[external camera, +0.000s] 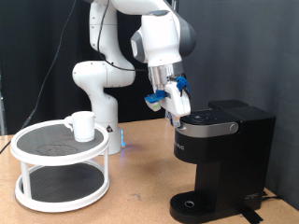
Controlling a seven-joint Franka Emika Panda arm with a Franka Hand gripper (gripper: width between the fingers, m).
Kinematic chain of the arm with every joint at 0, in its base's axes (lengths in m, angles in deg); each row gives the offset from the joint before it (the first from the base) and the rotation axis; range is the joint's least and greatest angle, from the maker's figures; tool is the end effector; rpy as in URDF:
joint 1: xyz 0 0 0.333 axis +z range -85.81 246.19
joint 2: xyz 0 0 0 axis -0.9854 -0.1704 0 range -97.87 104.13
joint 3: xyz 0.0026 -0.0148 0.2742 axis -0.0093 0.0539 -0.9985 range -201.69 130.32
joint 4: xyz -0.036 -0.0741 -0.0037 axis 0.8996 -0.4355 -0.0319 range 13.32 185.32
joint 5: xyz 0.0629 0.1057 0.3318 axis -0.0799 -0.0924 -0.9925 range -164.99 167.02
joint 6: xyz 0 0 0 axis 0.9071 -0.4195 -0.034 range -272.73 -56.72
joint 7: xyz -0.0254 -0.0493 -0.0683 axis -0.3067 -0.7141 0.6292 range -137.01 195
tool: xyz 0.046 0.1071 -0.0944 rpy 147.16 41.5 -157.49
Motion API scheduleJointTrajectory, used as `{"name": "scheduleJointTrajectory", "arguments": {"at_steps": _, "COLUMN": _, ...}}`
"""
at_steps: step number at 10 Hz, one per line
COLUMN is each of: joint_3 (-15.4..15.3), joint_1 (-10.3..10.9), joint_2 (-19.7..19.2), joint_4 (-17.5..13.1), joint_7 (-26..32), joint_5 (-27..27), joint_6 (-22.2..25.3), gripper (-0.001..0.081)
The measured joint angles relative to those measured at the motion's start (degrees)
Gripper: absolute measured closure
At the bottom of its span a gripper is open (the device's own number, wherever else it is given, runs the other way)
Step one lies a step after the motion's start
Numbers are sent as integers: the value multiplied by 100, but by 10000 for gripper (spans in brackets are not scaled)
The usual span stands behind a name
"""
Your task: Make a cup of coffee with the keurig machine
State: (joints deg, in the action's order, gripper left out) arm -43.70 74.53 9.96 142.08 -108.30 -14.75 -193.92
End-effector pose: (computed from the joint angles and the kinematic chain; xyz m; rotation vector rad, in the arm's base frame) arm 0.4897 0.0309 0.3489 -0.8647 2.7718 0.1719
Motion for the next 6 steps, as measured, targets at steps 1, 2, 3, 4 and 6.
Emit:
{"name": "scheduleJointTrajectory", "arguments": {"at_steps": 1, "joint_3": 25, "joint_1": 0, "joint_2": -1, "joint_4": 6, "joint_7": 225, "joint_5": -189, "joint_6": -5, "gripper": 806}}
{"name": "scheduleJointTrajectory", "arguments": {"at_steps": 2, "joint_3": 55, "joint_1": 0, "joint_2": 0, "joint_4": 21, "joint_7": 488, "joint_5": -409, "joint_6": -26, "gripper": 806}}
{"name": "scheduleJointTrajectory", "arguments": {"at_steps": 3, "joint_3": 73, "joint_1": 0, "joint_2": 5, "joint_4": 37, "joint_7": 652, "joint_5": -546, "joint_6": -46, "gripper": 806}}
{"name": "scheduleJointTrajectory", "arguments": {"at_steps": 4, "joint_3": 77, "joint_1": -4, "joint_2": 12, "joint_4": 46, "joint_7": 675, "joint_5": -591, "joint_6": -48, "gripper": 806}}
{"name": "scheduleJointTrajectory", "arguments": {"at_steps": 6, "joint_3": 78, "joint_1": -9, "joint_2": 21, "joint_4": 56, "joint_7": 663, "joint_5": -615, "joint_6": -51, "gripper": 806}}
